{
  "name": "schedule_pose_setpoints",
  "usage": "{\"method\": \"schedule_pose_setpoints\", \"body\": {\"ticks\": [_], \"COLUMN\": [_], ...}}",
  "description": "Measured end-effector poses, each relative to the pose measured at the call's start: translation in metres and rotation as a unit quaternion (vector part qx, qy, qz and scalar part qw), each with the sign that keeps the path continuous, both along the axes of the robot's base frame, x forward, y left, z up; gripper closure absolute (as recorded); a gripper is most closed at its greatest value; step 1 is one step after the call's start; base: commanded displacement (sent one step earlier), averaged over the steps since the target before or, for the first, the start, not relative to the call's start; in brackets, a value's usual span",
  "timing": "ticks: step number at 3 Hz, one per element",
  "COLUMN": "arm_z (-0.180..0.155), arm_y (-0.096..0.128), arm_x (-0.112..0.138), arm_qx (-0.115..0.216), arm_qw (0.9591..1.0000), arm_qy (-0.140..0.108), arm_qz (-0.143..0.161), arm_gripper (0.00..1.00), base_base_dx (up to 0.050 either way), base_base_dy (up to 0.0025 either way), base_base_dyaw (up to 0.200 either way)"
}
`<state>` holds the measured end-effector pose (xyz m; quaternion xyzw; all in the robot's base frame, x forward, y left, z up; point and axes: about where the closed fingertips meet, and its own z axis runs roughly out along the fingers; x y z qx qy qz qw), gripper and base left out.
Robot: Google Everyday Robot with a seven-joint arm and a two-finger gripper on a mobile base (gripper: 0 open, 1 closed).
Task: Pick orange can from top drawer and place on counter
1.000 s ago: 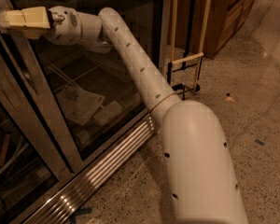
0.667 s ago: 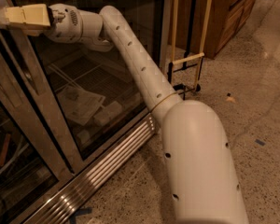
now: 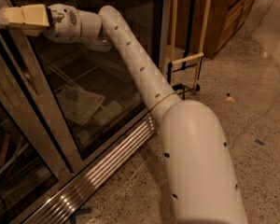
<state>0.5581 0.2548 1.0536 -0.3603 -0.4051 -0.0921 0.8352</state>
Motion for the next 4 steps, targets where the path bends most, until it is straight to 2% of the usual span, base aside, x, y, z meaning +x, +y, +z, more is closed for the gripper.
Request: {"method": "schedule_pose_setpoints", "body": {"ticks": [4], "arm_z": [0.0006], "arm_y": [0.0028], "arm_x": [-0.0022], "arm_qx": [-0.003], "arm_qw": [0.9999], "arm_qy": [0.000], "arm_qz": [-0.016], "arm_gripper": [1.00], "base_base_dx": [0.000], "base_base_dy": [0.00000], "base_base_dyaw": [0.000]}}
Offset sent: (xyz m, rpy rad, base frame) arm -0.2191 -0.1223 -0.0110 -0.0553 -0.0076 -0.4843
